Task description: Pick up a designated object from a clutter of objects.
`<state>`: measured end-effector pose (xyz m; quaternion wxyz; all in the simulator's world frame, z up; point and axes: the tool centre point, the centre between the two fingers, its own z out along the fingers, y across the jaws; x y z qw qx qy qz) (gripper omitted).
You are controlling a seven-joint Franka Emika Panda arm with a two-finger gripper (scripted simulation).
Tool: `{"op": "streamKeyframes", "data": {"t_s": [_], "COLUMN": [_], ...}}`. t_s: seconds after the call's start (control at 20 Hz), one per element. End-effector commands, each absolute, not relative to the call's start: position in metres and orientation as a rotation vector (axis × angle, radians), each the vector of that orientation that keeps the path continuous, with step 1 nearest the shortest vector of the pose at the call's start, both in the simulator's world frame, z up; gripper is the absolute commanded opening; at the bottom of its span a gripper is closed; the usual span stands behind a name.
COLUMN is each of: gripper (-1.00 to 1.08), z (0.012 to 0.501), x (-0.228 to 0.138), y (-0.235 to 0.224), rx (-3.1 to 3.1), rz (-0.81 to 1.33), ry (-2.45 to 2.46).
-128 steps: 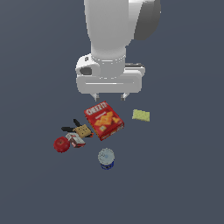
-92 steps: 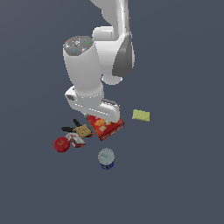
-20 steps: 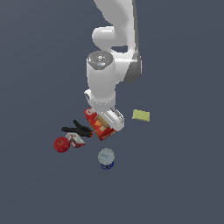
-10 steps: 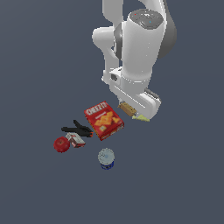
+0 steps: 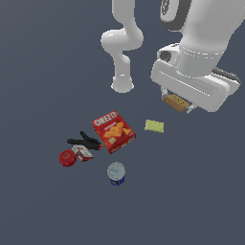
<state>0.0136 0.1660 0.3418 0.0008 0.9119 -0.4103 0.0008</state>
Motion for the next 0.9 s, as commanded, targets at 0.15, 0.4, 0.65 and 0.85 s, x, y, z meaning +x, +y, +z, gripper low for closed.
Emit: {"op": "streamKeyframes", "data": {"t_s": [0.15, 0.4, 0.65, 0.85], "gripper": [-1.0, -1.0, -1.0, -1.0], "z": [0.374, 0.391, 0.399, 0.401], "x": [0.017, 0.019, 0.021, 0.022], "y": [0.204, 0.224, 0.234, 0.236], "rx": [2.863, 2.864, 2.864, 2.864], "rz": [0.001, 0.0, 0.0, 0.0], "ry": [-1.291, -1.291, -1.291, -1.291]}}
